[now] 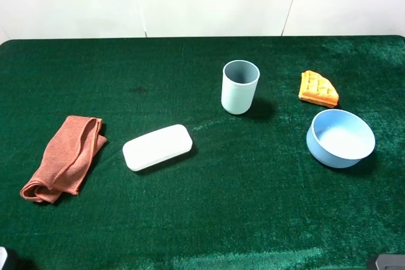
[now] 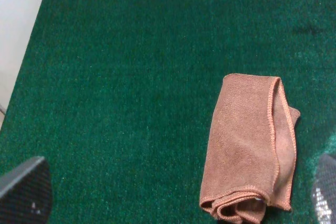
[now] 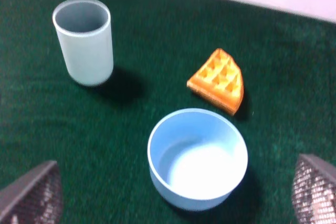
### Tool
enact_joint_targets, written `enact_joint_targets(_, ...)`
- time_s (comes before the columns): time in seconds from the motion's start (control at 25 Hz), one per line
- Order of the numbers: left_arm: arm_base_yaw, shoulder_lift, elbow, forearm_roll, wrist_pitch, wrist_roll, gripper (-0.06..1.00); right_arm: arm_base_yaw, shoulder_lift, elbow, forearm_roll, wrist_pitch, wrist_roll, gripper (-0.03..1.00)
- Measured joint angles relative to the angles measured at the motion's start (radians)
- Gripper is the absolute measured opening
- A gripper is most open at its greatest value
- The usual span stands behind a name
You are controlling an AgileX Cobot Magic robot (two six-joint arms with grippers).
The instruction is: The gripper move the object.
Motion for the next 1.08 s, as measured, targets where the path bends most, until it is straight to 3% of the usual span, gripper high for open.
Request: enact_joint_targets(1.08,0.0,0.0,0.0,0.0,0.0,0.0,0.99,0.0,-0.03,0.0,-0.003,0.001,0.013,0.66)
